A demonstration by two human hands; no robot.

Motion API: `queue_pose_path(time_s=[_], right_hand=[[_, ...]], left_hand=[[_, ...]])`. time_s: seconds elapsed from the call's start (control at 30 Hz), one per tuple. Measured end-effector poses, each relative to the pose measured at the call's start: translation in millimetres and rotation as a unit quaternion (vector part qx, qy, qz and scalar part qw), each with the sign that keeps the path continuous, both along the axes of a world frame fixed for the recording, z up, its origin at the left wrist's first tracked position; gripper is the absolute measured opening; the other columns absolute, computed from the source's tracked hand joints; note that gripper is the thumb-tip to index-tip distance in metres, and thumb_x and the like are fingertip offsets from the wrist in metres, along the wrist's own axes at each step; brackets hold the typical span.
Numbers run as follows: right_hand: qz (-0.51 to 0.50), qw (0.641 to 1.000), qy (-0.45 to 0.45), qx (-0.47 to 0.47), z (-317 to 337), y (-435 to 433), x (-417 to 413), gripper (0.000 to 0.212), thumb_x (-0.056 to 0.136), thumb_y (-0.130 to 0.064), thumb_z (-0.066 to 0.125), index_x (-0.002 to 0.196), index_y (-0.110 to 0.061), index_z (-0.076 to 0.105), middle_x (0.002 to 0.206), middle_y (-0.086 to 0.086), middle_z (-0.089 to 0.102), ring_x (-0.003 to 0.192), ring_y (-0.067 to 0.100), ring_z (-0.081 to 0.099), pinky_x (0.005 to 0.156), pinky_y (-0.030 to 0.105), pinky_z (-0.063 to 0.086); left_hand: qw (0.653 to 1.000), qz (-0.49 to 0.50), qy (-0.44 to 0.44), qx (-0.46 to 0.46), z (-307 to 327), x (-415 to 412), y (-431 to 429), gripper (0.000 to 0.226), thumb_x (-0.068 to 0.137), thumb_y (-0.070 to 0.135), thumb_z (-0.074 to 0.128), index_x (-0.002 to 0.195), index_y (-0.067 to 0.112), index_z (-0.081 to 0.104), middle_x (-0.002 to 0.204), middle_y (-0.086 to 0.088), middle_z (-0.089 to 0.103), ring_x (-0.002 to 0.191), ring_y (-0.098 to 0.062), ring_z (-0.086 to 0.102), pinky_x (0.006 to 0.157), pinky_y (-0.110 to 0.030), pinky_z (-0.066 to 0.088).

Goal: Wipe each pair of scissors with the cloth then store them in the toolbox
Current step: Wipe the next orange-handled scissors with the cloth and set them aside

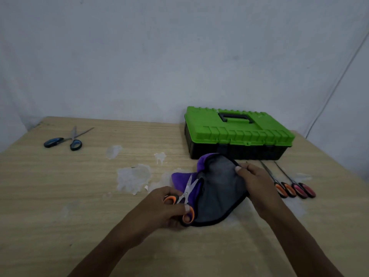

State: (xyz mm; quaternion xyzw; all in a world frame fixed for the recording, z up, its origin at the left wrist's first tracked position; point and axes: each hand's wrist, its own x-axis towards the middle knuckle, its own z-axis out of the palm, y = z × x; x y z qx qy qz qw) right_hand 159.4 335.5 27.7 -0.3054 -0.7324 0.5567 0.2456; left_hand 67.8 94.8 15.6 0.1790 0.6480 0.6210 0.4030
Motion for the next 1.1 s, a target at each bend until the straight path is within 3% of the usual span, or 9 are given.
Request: queue_pose_path(time_s=[0.17,0.3,0.43,0.6,0.67,0.73,0.87,0.97,1.1], right_hand=[[0.163,0.982,0.009,0.099,6,-41,-1,0.017,0.092,-0.011,0.059,0.096,-0.023,0.070,0.092,-0.006,0.073,0.090,0.011,0.068,0.076,0.026,0.054],[0.278,0.919,-0.059,0.275,-9,-75,-4,0.020,0.093,-0.024,0.058,0.108,-0.035,0.066,0.101,-0.020,0.067,0.095,-0.003,0.060,0.082,0.016,0.048],[0.329,0.865,-0.061,0.374,-21,-82,-4,0.024,0.095,-0.029,0.051,0.116,-0.028,0.062,0.109,-0.016,0.061,0.101,-0.001,0.054,0.086,0.022,0.046],[0.276,0.797,-0.134,0.519,-20,-49,-15,0.038,0.093,-0.038,0.040,0.125,-0.034,0.061,0.127,-0.018,0.060,0.114,0.006,0.052,0.089,0.029,0.050],[0.249,0.805,-0.121,0.525,-16,-45,-17,0.035,0.092,-0.037,0.043,0.119,-0.033,0.065,0.119,-0.017,0.066,0.109,0.008,0.056,0.083,0.031,0.054],[0.283,0.825,-0.103,0.479,-17,-57,-11,0.030,0.092,-0.036,0.048,0.118,-0.034,0.065,0.116,-0.019,0.066,0.113,0.000,0.054,0.090,0.026,0.049],[0.360,0.823,-0.126,0.422,-28,-65,-3,0.040,0.097,-0.040,0.043,0.136,-0.044,0.045,0.138,-0.035,0.037,0.132,-0.020,0.022,0.110,0.013,0.027],[0.331,0.806,-0.188,0.454,-26,-46,-24,0.043,0.101,-0.039,0.037,0.144,-0.040,0.034,0.147,-0.028,0.028,0.136,-0.015,0.014,0.117,0.023,0.020],[0.368,0.782,-0.185,0.468,-22,-60,-13,0.042,0.100,-0.037,0.036,0.141,-0.032,0.042,0.148,-0.017,0.037,0.138,-0.004,0.025,0.116,0.023,0.021]], left_hand=[[0.999,0.006,-0.035,-0.016,-3,-4,0,0.038,0.082,0.005,0.077,0.114,0.001,0.058,0.104,-0.023,0.067,0.082,-0.032,0.074,0.071,-0.042,0.062],[0.997,0.027,-0.059,-0.027,-10,0,-4,0.040,0.078,0.003,0.079,0.112,-0.001,0.056,0.093,-0.020,0.073,0.080,-0.034,0.075,0.069,-0.044,0.062],[0.997,0.009,-0.076,-0.012,-13,-1,-6,0.031,0.081,0.004,0.075,0.108,-0.003,0.061,0.088,-0.016,0.077,0.082,-0.030,0.076,0.066,-0.036,0.062],[0.990,-0.020,-0.142,0.006,-16,0,0,0.017,0.090,0.005,0.066,0.104,-0.003,0.066,0.090,-0.018,0.076,0.081,-0.029,0.076,0.069,-0.036,0.063],[0.986,-0.019,-0.164,0.016,-18,3,2,0.020,0.094,0.009,0.061,0.106,-0.006,0.065,0.094,-0.021,0.074,0.082,-0.029,0.076,0.067,-0.035,0.063],[0.985,-0.014,-0.170,0.018,-20,3,3,0.021,0.095,0.010,0.059,0.108,-0.005,0.067,0.100,-0.027,0.072,0.082,-0.032,0.076,0.066,-0.036,0.062],[0.989,-0.017,-0.144,0.010,-24,4,4,0.018,0.097,0.007,0.056,0.105,-0.002,0.068,0.094,-0.023,0.075,0.078,-0.031,0.075,0.067,-0.037,0.063],[0.989,0.003,-0.146,0.005,-24,6,6,0.017,0.096,0.009,0.059,0.104,-0.004,0.067,0.083,-0.018,0.073,0.068,-0.028,0.073,0.062,-0.038,0.062],[0.989,0.001,-0.146,0.002,-23,6,5,0.018,0.097,0.009,0.057,0.104,-0.004,0.067,0.092,-0.026,0.074,0.073,-0.034,0.074,0.064,-0.040,0.063]])
